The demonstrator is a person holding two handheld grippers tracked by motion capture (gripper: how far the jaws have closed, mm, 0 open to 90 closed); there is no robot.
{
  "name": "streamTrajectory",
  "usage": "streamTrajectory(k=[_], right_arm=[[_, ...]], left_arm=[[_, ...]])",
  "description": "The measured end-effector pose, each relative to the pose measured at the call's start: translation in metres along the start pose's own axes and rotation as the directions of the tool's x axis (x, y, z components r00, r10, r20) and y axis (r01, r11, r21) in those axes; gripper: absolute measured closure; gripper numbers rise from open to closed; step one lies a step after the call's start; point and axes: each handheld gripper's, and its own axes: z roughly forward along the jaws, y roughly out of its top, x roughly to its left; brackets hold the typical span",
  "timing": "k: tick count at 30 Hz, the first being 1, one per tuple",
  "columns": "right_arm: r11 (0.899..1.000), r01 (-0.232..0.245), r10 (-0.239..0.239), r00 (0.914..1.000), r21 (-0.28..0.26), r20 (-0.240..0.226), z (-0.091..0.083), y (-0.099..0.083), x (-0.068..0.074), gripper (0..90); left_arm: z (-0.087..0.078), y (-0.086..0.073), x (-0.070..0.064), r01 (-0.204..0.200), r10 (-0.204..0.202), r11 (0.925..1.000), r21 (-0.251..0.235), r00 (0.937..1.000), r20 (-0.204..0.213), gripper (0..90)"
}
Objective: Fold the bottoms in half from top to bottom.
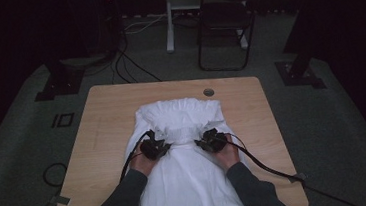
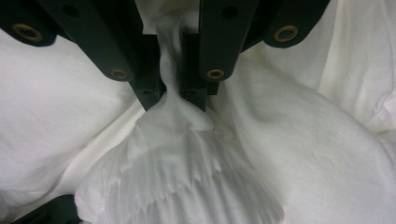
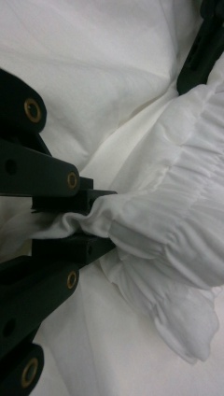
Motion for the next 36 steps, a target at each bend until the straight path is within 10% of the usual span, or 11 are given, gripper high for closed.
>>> streamTrajectory(k=[21, 30, 36], right_arm=[[0.995, -0.099, 0.097, 0.9913, 0.014, 0.089, 0.035, 0.042, -0.035, 81.1], [0.997, -0.074, 0.074, 0.9927, 0.004, 0.095, 0.033, 0.041, -0.033, 82.2], [0.993, -0.079, 0.083, 0.9955, -0.090, 0.045, 0.009, 0.043, -0.035, 82.8]], left_arm=[[0.031, 0.032, 0.040, 0.112, -0.111, 0.9937, 0.008, 0.9920, -0.059, 82.1], [0.027, 0.032, 0.038, 0.109, -0.108, 0.9940, 0.009, 0.9922, -0.063, 82.3], [-0.003, 0.039, 0.038, 0.123, -0.125, 0.9889, -0.083, 0.9918, -0.025, 83.7]])
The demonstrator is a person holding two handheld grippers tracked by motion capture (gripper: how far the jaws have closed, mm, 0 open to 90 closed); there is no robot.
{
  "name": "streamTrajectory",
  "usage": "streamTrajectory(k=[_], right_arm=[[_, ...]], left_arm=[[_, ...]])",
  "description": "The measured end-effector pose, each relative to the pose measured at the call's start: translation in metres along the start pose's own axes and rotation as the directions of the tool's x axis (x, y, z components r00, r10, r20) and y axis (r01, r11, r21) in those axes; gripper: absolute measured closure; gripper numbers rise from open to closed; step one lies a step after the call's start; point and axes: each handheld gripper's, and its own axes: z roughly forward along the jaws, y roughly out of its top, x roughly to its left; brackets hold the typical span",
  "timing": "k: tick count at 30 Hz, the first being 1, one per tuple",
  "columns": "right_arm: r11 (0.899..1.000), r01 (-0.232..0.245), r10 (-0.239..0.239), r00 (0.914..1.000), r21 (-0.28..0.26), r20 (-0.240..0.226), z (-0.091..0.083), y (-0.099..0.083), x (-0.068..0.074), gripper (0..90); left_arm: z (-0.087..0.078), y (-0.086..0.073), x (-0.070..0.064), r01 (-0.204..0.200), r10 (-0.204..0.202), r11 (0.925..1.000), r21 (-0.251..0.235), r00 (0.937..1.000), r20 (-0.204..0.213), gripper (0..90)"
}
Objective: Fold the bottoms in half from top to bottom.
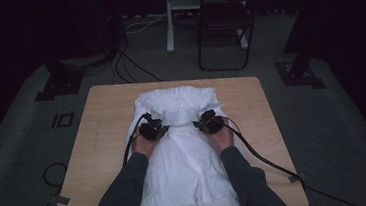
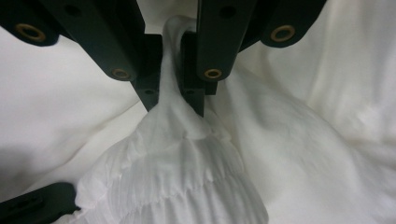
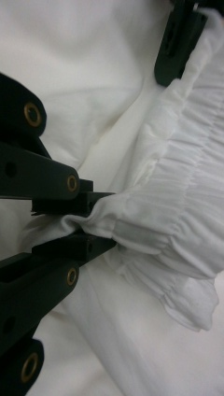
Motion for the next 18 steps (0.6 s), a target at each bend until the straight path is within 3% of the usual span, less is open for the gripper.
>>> streamTrajectory(k=[3, 4, 7, 10, 14, 18], right_arm=[[0.996, 0.034, -0.035, 0.9993, -0.084, -0.011, -0.027, 0.011, 0.005, 82.8], [0.996, 0.034, -0.035, 0.9993, -0.084, -0.011, -0.027, 0.011, 0.005, 82.8], [0.980, 0.079, -0.084, 0.9962, -0.181, -0.022, -0.064, 0.024, 0.014, 82.8], [0.967, 0.125, -0.135, 0.9904, -0.223, -0.030, -0.091, 0.025, 0.027, 82.8], [0.964, 0.176, -0.188, 0.9811, -0.197, -0.044, -0.106, 0.003, 0.047, 82.8], [0.975, 0.187, -0.198, 0.9770, -0.124, -0.080, -0.097, -0.030, 0.059, 82.6]], left_arm=[[-0.032, 0.013, -0.008, -0.009, 0.010, 0.9957, -0.093, 0.9999, 0.004, 83.7], [-0.032, 0.013, -0.008, -0.009, 0.010, 0.9957, -0.093, 0.9999, 0.004, 83.7], [-0.071, 0.023, -0.020, -0.015, 0.020, 0.9816, -0.190, 0.9995, 0.026, 83.7], [-0.094, 0.021, -0.034, -0.045, 0.052, 0.9751, -0.217, 0.9983, 0.027, 83.6], [-0.102, -0.004, -0.050, -0.055, 0.066, 0.9816, -0.183, 0.9962, 0.057, 83.4], [-0.088, -0.042, -0.059, -0.035, 0.046, 0.9942, -0.102, 0.9932, 0.107, 83.0]])
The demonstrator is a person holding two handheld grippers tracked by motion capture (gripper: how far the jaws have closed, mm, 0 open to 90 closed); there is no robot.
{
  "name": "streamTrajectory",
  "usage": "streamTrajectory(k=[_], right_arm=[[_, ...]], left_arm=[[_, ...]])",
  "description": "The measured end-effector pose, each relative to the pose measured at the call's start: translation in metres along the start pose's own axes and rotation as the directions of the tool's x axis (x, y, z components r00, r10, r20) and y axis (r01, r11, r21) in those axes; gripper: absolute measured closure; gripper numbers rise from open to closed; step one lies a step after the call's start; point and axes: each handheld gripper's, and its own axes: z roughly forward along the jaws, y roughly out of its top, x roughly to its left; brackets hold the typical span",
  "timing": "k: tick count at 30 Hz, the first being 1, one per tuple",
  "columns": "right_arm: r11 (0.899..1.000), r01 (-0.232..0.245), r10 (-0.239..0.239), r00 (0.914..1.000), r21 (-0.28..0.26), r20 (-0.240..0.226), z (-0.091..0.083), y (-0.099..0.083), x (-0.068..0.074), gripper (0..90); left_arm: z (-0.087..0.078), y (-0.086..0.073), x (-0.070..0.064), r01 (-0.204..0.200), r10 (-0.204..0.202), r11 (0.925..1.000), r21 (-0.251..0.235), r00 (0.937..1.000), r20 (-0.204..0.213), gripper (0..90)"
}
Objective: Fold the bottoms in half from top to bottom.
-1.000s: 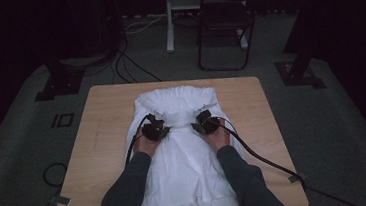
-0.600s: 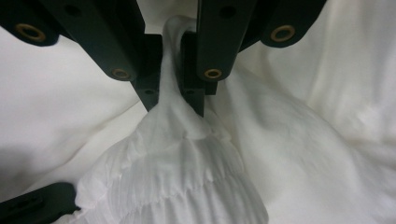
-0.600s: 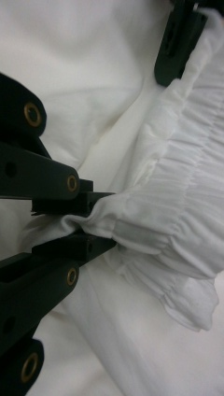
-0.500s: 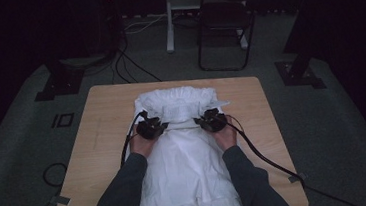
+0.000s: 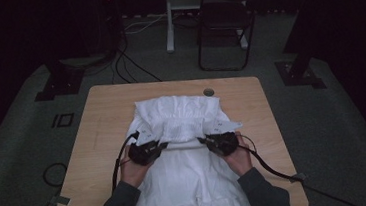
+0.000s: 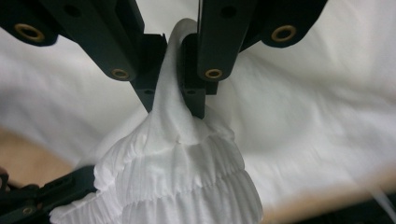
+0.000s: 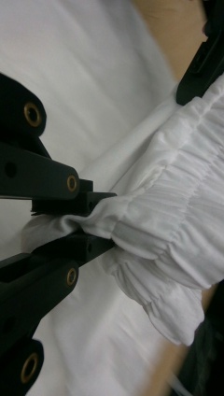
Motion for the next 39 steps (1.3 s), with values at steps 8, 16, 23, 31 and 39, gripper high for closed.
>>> streamTrajectory(k=[8, 16, 23, 31, 39], right_arm=[[0.987, -0.059, 0.066, 0.9970, 0.152, -0.039, 0.036, -0.061, 0.015, 82.6], [0.980, -0.095, 0.111, 0.9906, 0.172, -0.081, 0.029, -0.056, 0.011, 54.9], [0.992, -0.114, 0.118, 0.9893, 0.058, -0.086, -0.010, -0.039, -0.006, 50.6], [0.963, -0.248, 0.241, 0.9679, 0.107, 0.071, 0.025, -0.034, -0.043, 88.9], [0.956, -0.251, 0.255, 0.9669, 0.150, -0.010, 0.059, -0.041, -0.050, 85.2]], left_arm=[[0.042, -0.053, 0.001, 0.077, -0.081, 0.9896, 0.121, 0.9964, 0.027, 82.4], [0.025, -0.040, -0.002, 0.089, -0.095, 0.9874, 0.131, 0.9945, 0.043, 58.8], [-0.008, -0.022, 0.018, 0.125, -0.125, 0.9919, 0.025, 0.9920, 0.015, 62.1], [0.038, -0.005, 0.038, 0.155, -0.149, 0.9788, 0.134, 0.9875, -0.052, 89.8], [0.066, -0.015, 0.041, 0.168, -0.161, 0.9707, 0.172, 0.9856, -0.054, 87.9]])
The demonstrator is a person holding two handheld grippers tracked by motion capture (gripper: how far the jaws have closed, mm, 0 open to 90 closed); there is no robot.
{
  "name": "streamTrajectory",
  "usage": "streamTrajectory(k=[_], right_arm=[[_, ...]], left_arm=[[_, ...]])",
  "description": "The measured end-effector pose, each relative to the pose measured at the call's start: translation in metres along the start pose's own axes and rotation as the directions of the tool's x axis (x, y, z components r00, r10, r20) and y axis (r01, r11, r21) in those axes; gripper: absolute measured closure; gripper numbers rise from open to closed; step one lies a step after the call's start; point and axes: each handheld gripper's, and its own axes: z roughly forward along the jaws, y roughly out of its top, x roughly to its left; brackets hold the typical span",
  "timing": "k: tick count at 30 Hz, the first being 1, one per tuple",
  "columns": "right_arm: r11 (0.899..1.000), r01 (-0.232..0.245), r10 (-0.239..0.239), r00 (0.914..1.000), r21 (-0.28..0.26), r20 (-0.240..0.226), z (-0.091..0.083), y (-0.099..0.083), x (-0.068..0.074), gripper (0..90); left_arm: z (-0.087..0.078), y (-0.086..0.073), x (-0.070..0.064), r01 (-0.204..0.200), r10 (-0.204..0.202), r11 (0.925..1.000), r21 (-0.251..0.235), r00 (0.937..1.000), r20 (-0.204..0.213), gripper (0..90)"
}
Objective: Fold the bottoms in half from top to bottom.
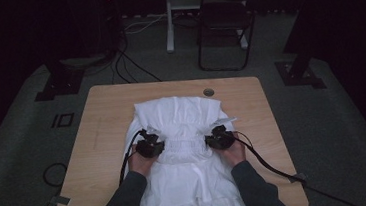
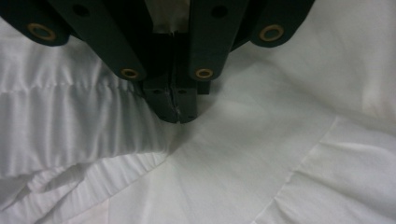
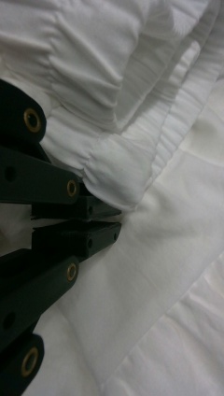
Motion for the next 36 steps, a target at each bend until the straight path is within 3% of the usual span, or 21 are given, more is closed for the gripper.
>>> streamTrajectory(k=[2, 5, 8, 10, 12, 14, 16, 20, 23, 25, 27, 31, 34, 36], right_arm=[[0.999, -0.005, 0.003, 0.9989, -0.037, -0.046, -0.007, -0.002, 0.001, 83.7], [0.995, 0.040, -0.048, 0.9945, -0.087, -0.093, -0.021, -0.006, 0.010, 81.6], [0.988, 0.107, -0.123, 0.9823, -0.112, -0.142, -0.034, -0.014, 0.024, 79.5], [0.980, 0.156, -0.176, 0.9690, -0.125, -0.173, -0.042, -0.020, 0.033, 78.4], [0.973, 0.186, -0.209, 0.9607, -0.135, -0.183, -0.048, -0.026, 0.040, 76.9], [0.973, 0.182, -0.207, 0.9609, -0.143, -0.184, -0.051, -0.028, 0.043, 76.1], [0.973, 0.183, -0.207, 0.9587, -0.138, -0.195, -0.051, -0.030, 0.046, 75.3], [0.975, 0.209, -0.219, 0.9547, -0.071, -0.201, -0.041, -0.040, 0.050, 75.3], [0.973, 0.229, -0.225, 0.9570, 0.005, -0.184, -0.032, -0.048, 0.052, 76.3], [0.974, 0.227, -0.222, 0.9567, 0.004, -0.188, -0.033, -0.046, 0.051, 74.5], [0.969, 0.246, -0.245, 0.9570, -0.011, -0.155, -0.038, -0.040, 0.051, 67.5], [0.969, 0.237, -0.242, 0.9671, -0.068, -0.079, -0.042, -0.019, 0.042, 59.9], [0.975, 0.195, -0.198, 0.9798, -0.104, -0.026, -0.038, 0.003, 0.028, 57.3], [0.980, 0.155, -0.157, 0.9876, -0.125, -0.005, -0.031, 0.018, 0.017, 56.0]], left_arm=[[-0.007, -0.004, -0.003, -0.011, 0.012, 0.9995, -0.028, 0.9998, 0.016, 85.0], [-0.020, -0.012, -0.013, -0.033, 0.037, 0.9970, -0.070, 0.9976, 0.058, 82.2], [-0.032, -0.026, -0.029, -0.090, 0.101, 0.9921, -0.087, 0.9876, 0.120, 79.9], [-0.037, -0.035, -0.037, -0.135, 0.148, 0.9861, -0.097, 0.9795, 0.137, 77.6], [-0.042, -0.040, -0.040, -0.132, 0.146, 0.9853, -0.109, 0.9803, 0.133, 75.1], [-0.043, -0.043, -0.041, -0.127, 0.143, 0.9849, -0.117, 0.9803, 0.136, 73.6], [-0.041, -0.045, -0.041, -0.132, 0.144, 0.9871, -0.090, 0.9803, 0.136, 72.5], [-0.034, -0.056, -0.042, -0.148, 0.148, 0.9889, -0.011, 0.9813, 0.123, 72.3], [-0.034, -0.059, -0.038, -0.115, 0.116, 0.9932, -0.018, 0.9829, 0.143, 72.2], [-0.038, -0.054, -0.037, -0.129, 0.133, 0.9910, -0.037, 0.9834, 0.124, 70.2], [-0.042, -0.047, -0.034, -0.138, 0.144, 0.9884, -0.064, 0.9846, 0.100, 66.9], [-0.045, -0.018, -0.021, -0.139, 0.147, 0.9793, -0.147, 0.9883, 0.042, 63.8], [-0.039, 0.006, -0.009, -0.104, 0.112, 0.9748, -0.197, 0.9932, 0.032, 60.1], [-0.030, 0.019, -0.001, -0.102, 0.111, 0.9742, -0.201, 0.9934, 0.030, 59.7]])
